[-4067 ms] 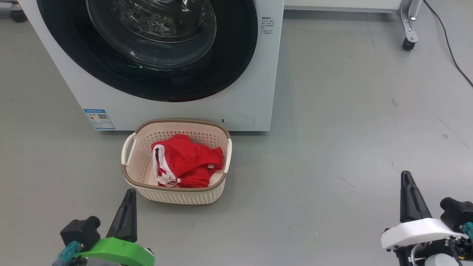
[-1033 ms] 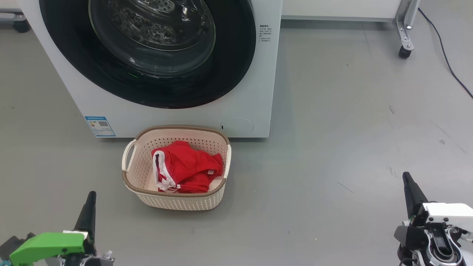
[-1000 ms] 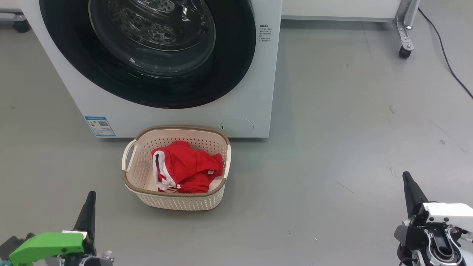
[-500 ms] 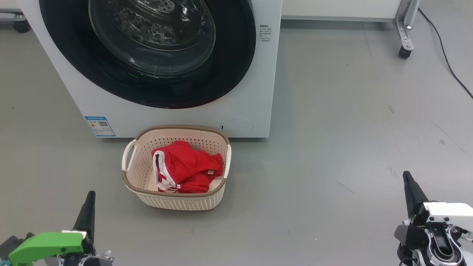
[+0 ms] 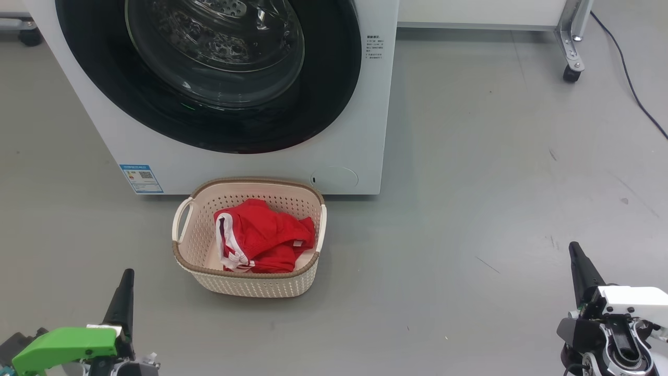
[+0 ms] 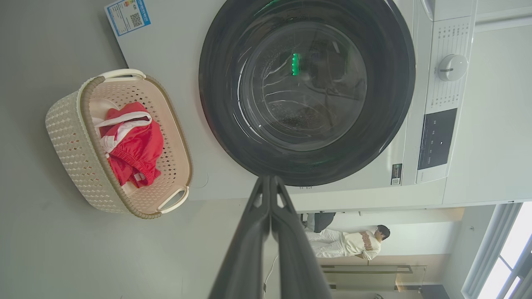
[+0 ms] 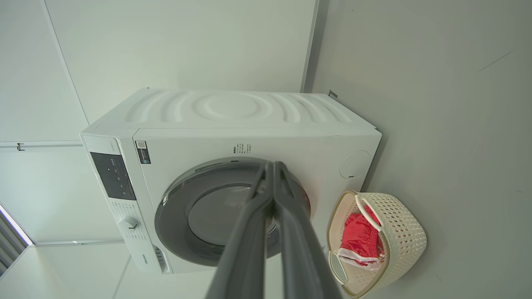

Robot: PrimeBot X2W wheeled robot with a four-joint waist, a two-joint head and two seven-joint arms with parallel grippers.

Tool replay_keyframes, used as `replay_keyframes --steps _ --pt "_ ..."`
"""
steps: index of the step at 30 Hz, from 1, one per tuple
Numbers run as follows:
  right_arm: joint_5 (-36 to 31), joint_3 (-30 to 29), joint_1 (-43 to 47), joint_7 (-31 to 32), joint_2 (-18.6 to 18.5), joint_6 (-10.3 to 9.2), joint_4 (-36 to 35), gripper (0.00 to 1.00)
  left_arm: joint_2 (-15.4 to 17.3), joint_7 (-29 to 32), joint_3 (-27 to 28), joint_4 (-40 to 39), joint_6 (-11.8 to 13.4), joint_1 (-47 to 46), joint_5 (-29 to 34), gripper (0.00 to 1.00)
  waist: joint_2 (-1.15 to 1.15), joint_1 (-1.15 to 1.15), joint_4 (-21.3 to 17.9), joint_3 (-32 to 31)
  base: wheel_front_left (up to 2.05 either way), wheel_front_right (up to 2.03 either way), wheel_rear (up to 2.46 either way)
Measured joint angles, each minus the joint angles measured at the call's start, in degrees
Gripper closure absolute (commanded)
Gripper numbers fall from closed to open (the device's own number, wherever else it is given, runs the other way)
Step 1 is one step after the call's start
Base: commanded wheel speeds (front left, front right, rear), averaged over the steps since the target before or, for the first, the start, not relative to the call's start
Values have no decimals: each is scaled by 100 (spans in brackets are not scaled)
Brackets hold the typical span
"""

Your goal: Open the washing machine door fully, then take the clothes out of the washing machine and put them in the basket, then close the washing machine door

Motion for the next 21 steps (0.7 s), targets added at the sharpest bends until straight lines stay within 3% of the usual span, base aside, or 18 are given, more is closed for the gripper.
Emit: replay_keyframes --steps 21 --pt "0 0 0 0 0 0 0 100 -1 0 12 8 0 -8 0 100 0 0 0 0 0 0 0"
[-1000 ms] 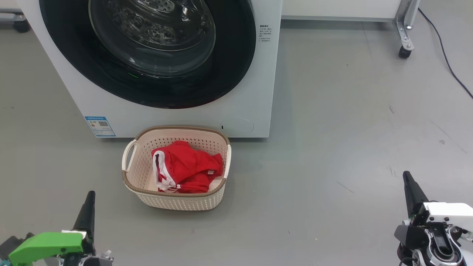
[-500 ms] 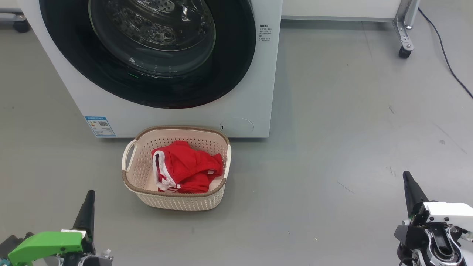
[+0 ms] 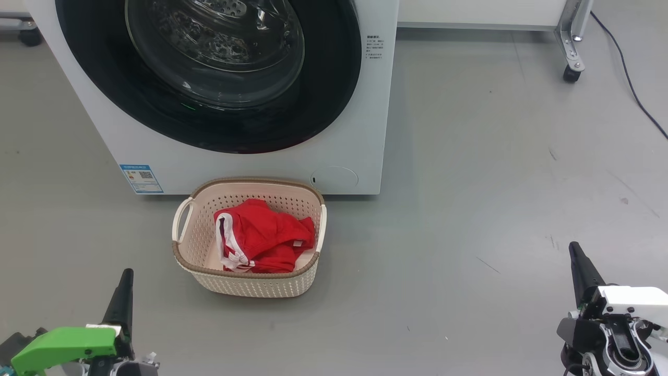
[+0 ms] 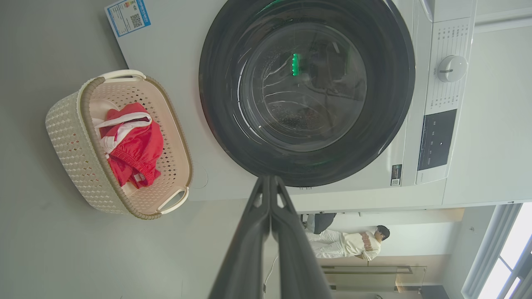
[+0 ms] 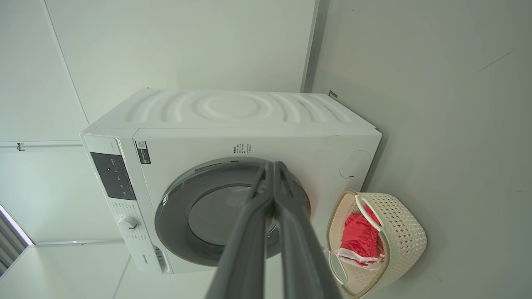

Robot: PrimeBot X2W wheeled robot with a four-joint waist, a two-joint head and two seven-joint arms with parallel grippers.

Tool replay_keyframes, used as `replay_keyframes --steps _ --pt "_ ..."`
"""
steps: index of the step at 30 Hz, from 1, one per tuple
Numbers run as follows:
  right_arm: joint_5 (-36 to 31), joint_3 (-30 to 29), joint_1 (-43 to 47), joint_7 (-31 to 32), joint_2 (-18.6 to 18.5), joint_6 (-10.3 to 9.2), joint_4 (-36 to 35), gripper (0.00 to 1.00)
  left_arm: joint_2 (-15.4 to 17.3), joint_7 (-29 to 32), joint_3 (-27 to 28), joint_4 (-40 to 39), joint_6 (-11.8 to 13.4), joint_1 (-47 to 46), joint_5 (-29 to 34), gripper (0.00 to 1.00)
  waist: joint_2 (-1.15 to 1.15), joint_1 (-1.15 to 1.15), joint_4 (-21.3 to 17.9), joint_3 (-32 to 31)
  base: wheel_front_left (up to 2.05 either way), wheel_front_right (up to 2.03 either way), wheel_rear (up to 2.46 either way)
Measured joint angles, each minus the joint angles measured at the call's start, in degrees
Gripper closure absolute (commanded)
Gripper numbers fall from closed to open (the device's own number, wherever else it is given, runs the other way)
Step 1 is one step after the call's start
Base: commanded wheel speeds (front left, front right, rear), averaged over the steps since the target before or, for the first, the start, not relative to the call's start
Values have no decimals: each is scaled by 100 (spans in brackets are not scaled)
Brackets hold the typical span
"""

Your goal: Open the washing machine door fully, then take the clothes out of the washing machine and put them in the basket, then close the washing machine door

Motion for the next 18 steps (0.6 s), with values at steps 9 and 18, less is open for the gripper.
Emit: replay_keyframes --steps 9,18 --pt "0 0 0 0 0 0 0 100 0 0 3 3 0 -2 0 100 0 0 0 0 0 0 0" --pt "0 0 0 0 0 0 0 100 0 1 8 3 0 -3 0 100 0 0 0 0 0 0 0"
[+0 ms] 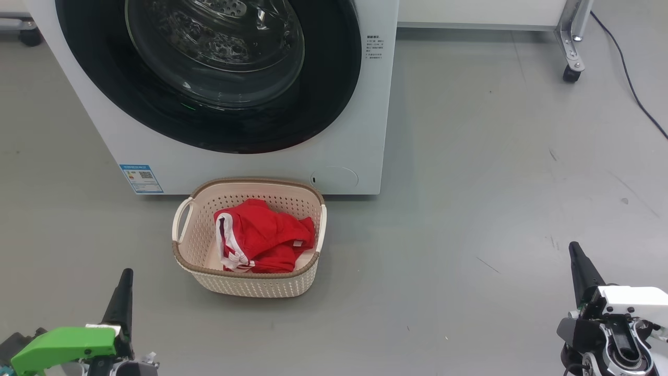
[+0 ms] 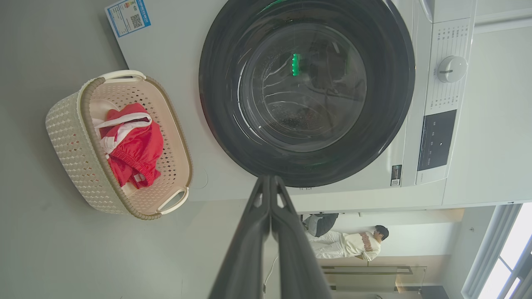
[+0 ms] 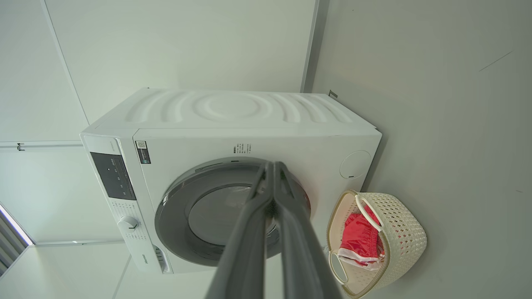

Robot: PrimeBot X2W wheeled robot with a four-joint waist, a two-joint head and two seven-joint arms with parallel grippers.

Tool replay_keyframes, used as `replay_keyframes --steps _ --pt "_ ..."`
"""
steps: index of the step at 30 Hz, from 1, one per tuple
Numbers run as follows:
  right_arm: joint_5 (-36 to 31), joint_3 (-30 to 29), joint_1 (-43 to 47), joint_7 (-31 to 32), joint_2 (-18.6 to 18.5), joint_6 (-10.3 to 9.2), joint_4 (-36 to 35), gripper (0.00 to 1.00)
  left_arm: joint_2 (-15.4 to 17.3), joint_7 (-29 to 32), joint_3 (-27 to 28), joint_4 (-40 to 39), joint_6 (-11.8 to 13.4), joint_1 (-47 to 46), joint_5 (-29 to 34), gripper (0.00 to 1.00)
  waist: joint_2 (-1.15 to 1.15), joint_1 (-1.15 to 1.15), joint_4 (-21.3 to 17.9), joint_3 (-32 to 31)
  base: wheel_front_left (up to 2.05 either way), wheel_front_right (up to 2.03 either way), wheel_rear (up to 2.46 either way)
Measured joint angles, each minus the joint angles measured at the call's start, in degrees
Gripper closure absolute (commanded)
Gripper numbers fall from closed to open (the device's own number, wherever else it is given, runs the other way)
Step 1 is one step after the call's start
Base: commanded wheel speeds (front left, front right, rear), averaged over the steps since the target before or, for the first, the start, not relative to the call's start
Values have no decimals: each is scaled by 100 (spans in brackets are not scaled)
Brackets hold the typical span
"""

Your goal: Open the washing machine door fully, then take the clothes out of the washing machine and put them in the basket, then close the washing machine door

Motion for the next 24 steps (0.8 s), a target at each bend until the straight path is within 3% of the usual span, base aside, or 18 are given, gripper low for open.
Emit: replay_keyframes --steps 24 --pt "1 0 0 0 0 0 -1 100 -1 5 16 -2 0 -5 0 100 0 0 1 0 0 0 0"
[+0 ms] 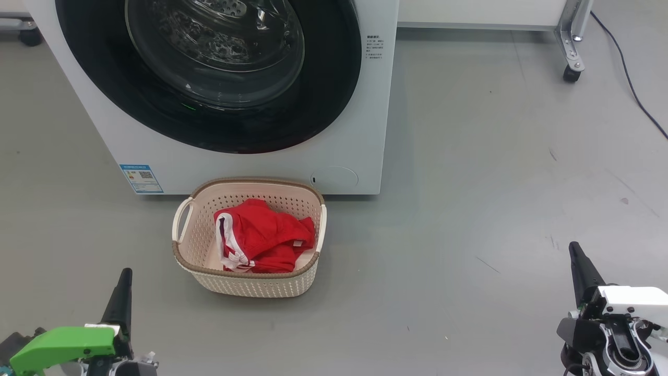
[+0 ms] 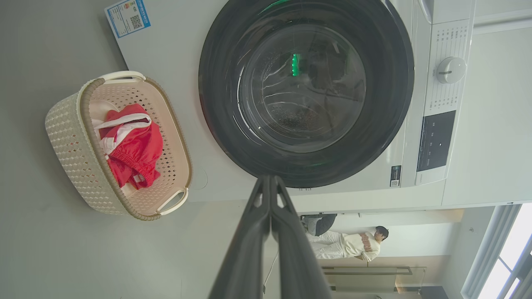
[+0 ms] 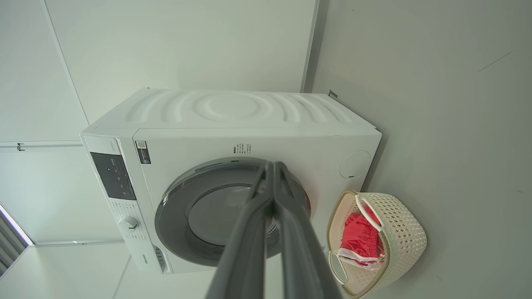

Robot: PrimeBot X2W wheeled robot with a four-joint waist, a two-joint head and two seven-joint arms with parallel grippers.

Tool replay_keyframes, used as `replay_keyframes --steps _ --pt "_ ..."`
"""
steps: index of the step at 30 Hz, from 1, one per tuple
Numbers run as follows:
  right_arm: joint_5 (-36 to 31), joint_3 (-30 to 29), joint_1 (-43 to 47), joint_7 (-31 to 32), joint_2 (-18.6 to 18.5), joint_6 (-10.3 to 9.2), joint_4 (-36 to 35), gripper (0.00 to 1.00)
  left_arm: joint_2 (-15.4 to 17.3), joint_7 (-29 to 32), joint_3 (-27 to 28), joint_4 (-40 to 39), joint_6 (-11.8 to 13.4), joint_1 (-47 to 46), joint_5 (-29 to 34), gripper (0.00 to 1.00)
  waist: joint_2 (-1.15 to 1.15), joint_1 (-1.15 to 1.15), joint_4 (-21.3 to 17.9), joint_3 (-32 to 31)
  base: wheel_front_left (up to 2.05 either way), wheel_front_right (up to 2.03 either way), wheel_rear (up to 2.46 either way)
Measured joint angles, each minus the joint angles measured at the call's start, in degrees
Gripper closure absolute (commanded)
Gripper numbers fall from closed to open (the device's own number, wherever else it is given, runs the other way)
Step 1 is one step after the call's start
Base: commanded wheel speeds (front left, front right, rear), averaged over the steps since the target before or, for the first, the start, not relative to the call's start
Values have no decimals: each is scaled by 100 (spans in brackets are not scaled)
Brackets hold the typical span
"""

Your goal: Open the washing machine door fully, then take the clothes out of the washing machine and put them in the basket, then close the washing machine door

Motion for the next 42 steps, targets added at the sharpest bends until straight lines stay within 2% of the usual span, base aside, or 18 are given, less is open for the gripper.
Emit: replay_keyframes --steps 42 --pt "1 0 -1 0 0 0 0 100 -2 2 20 -10 0 -1 5 100 0 0 0 1 0 0 0"
